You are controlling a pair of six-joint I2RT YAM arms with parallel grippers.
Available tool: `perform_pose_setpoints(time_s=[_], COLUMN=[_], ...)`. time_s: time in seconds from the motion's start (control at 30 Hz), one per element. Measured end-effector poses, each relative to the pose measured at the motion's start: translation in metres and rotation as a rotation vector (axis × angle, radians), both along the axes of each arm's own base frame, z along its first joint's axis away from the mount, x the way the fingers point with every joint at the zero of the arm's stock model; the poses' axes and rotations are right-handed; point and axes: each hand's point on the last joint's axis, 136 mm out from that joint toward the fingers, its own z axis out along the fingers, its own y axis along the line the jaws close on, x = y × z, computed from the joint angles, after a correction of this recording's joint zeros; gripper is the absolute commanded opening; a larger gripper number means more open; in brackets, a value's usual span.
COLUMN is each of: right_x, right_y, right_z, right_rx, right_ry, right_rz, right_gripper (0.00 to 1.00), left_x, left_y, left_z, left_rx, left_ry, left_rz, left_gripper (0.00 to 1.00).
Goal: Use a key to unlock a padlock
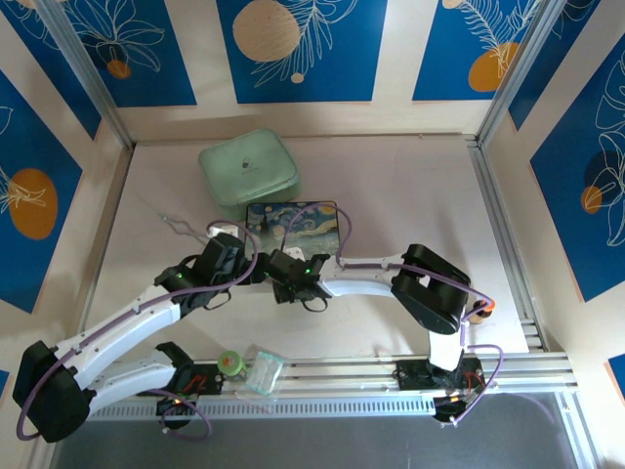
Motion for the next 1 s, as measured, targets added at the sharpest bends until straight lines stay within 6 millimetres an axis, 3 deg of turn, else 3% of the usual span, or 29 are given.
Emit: perform_pose_setpoints(time_s=[0.5, 0.7, 0.9, 1.0], right_x=[-0.003, -0.009, -0.016, -0.018], right_y=[-0.012, -0.035, -0.066, -0.081], right_z=[-0.004, -0.001, 0.001, 0.001], right_rx=[-0.014, 0.027, 0.098, 0.16], right_ry=[-0.014, -0.017, -0.001, 0.009], right_rz=[-0.014, -0.041, -0.072, -0.088], right_gripper=[0.35, 0.31, 0.31, 0.31], left_x=[0.004, 0.008, 0.023, 0.02], left_y=[-0.004, -0.012, -0.037, -0.065], left_z=[-0.002, 0.003, 0.036, 0.036], left_rx=[-0.004, 0.055, 0.15, 0.253], left_ry=[-0.003, -0.026, -0.112, -0.129], left_rz=[-0.003, -0.102, -0.268, -0.417], left_gripper=[1.0, 1.0, 1.0, 1.0])
